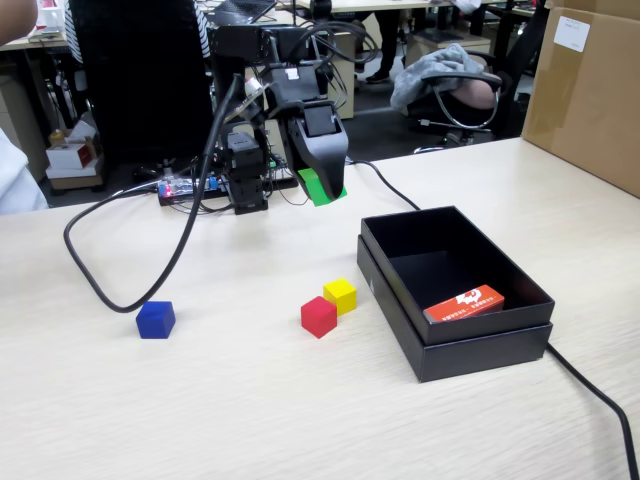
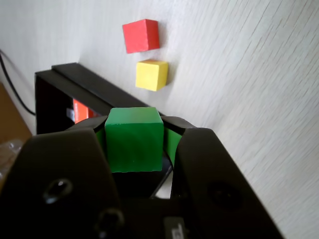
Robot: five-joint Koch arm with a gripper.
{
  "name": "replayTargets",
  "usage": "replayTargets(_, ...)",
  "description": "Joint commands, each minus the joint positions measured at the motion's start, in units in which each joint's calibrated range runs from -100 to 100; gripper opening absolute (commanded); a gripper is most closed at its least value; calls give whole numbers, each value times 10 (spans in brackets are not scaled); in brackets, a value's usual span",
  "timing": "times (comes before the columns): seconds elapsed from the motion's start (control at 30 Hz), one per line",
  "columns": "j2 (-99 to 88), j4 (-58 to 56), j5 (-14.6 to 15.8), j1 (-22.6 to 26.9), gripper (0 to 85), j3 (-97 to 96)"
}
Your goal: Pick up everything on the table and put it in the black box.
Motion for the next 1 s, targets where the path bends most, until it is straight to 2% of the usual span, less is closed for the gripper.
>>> replayTargets(0.0, 111, -2, 21, 39, 9, 157)
replayTargets(0.2, 233, -45, 30, 49, 9, 265)
replayTargets(0.57, 430, -89, 39, 64, 11, 351)
replayTargets(0.77, 408, -108, 56, 94, 9, 398)
replayTargets(0.97, 430, -114, 59, 94, 12, 371)
